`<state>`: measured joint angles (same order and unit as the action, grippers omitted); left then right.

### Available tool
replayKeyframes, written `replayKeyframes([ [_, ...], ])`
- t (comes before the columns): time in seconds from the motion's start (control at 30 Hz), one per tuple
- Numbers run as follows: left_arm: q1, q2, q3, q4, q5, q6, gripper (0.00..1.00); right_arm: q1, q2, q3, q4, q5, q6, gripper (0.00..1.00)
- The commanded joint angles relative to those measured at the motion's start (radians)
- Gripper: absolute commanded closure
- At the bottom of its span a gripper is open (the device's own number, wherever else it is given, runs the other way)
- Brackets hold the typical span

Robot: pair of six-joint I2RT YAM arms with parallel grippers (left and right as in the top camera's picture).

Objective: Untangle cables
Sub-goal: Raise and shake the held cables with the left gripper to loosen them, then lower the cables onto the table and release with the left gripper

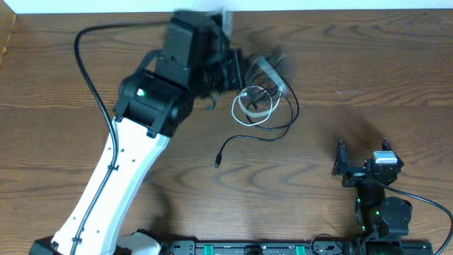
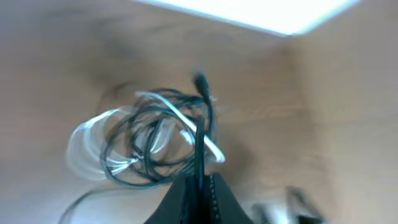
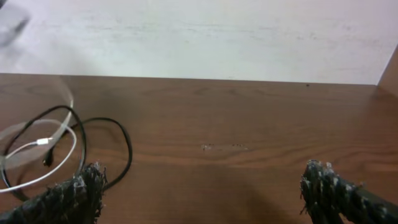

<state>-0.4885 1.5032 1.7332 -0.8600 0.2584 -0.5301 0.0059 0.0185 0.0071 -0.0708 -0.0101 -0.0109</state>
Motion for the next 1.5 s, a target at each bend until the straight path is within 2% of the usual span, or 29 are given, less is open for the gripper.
replayKeyframes([
  [0.0, -0.046, 0.082, -0.033, -0.128, -0.471, -0.048, 0.92, 0.002, -0.002, -0.002, -0.005, 0.003, -0.005, 0.01],
  [0.07, -0.053, 0.101, -0.033, -0.134, -0.407, 0.018, 0.92, 0.002, -0.002, -0.002, -0.005, 0.003, -0.005, 0.01],
  [0.1, -0.053, 0.101, -0.032, -0.117, -0.324, 0.056, 0.92, 0.002, -0.002, -0.002, -0.005, 0.003, -0.005, 0.01],
  [0.2, -0.035, 0.078, -0.021, -0.025, -0.013, 0.114, 0.92, 0.002, -0.002, -0.002, -0.005, 0.003, -0.005, 0.01],
  [0.23, -0.018, 0.062, -0.021, 0.038, 0.153, 0.114, 0.92, 0.002, -0.002, -0.002, -0.005, 0.003, -0.005, 0.01],
  [0.3, 0.002, 0.057, -0.021, 0.113, 0.305, 0.114, 0.92, 0.002, -0.002, -0.002, -0.005, 0.003, -0.005, 0.01],
  [0.37, 0.006, 0.061, -0.021, 0.121, 0.254, 0.095, 0.93, 0.002, -0.002, -0.002, -0.005, 0.003, -0.005, 0.01],
  [0.43, 0.002, 0.061, -0.021, 0.032, 0.032, 0.000, 0.92, 0.002, -0.002, -0.002, -0.005, 0.003, -0.005, 0.01],
  [0.47, -0.009, 0.061, -0.021, -0.043, -0.138, -0.066, 0.92, 0.002, -0.002, -0.002, -0.005, 0.003, -0.005, 0.01],
  [0.5, -0.015, 0.061, -0.021, -0.080, -0.208, -0.074, 0.92, 0.002, -0.002, -0.002, -0.005, 0.003, -0.005, 0.01],
  [0.57, -0.020, 0.059, -0.021, -0.101, -0.194, -0.073, 0.92, 0.002, -0.002, -0.002, -0.005, 0.003, -0.005, 0.01],
  [0.6, -0.019, 0.055, -0.021, -0.093, -0.131, -0.074, 0.92, 0.002, -0.002, -0.002, -0.005, 0.003, -0.005, 0.01],
  [0.67, -0.008, 0.040, -0.021, -0.022, 0.085, -0.073, 0.92, 0.002, -0.002, -0.002, -0.005, 0.003, -0.005, 0.01],
  [0.77, 0.019, 0.020, -0.021, 0.163, 0.431, -0.074, 0.92, 0.002, -0.002, -0.002, -0.005, 0.003, -0.005, 0.01],
  [0.83, 0.030, 0.016, -0.021, 0.283, 0.555, -0.074, 0.92, 0.002, -0.002, -0.002, -0.005, 0.003, -0.005, 0.01],
  [0.87, 0.030, 0.015, -0.021, 0.308, 0.559, -0.073, 0.92, 0.002, -0.002, -0.002, -0.005, 0.003, -0.005, 0.01],
  [0.93, 0.027, 0.018, -0.021, 0.262, 0.464, -0.065, 0.92, 0.002, -0.002, -0.002, -0.005, 0.003, -0.005, 0.01],
  [1.07, -0.023, 0.048, -0.027, 0.012, 0.035, -0.066, 0.92, 0.002, -0.002, -0.002, -0.005, 0.003, -0.005, 0.01],
  [1.13, -0.047, 0.073, -0.027, -0.071, -0.095, -0.058, 0.92, 0.002, -0.002, -0.002, -0.005, 0.003, -0.005, 0.01],
  [1.2, -0.051, 0.079, -0.027, -0.090, -0.069, -0.008, 0.92, 0.002, -0.002, -0.002, -0.005, 0.003, -0.005, 0.01],
  [1.47, -0.033, -0.010, 0.124, -0.011, 0.018, 0.002, 0.92, 0.002, -0.002, -0.002, -0.005, 0.003, -0.005, 0.01],
])
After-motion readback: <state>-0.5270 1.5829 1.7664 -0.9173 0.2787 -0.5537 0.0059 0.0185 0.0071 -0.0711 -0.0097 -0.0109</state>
